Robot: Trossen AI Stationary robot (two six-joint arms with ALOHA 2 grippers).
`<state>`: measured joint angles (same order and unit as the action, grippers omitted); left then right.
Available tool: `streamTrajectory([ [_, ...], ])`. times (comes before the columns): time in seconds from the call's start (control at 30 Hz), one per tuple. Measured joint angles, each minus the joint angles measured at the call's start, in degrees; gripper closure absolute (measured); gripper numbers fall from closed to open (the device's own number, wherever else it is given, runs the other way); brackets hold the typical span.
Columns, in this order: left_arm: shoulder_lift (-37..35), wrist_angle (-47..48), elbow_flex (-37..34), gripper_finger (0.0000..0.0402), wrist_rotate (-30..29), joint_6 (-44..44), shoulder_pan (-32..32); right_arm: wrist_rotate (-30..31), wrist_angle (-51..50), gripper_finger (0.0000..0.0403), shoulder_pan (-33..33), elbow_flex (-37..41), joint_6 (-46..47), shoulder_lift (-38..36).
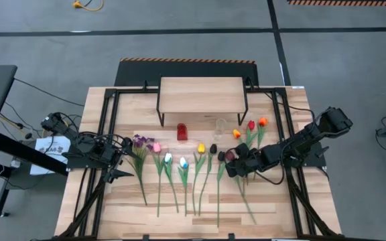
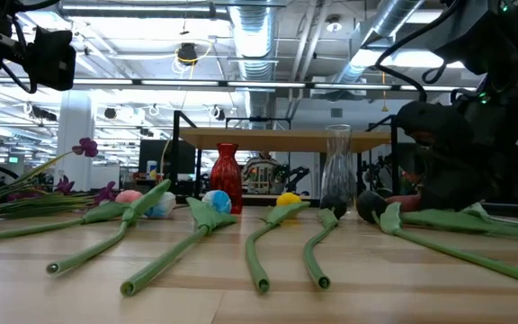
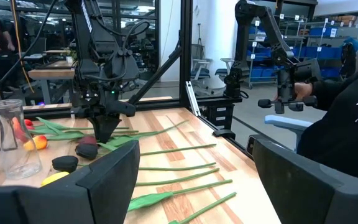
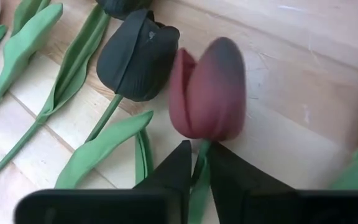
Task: Pick and place flowers into a vace then onto a shelf
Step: Put the dark red flower into the transparent vase
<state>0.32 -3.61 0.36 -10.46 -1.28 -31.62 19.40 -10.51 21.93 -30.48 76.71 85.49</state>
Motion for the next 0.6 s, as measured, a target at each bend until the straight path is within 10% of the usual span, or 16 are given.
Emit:
streamTrajectory([
  [0.6, 0.0, 0.0, 0.0, 0.0099, 0.0, 0.0, 0.0, -1.1, -3.2, 0.0397, 0.1, -2.8, 0.0, 0.1],
])
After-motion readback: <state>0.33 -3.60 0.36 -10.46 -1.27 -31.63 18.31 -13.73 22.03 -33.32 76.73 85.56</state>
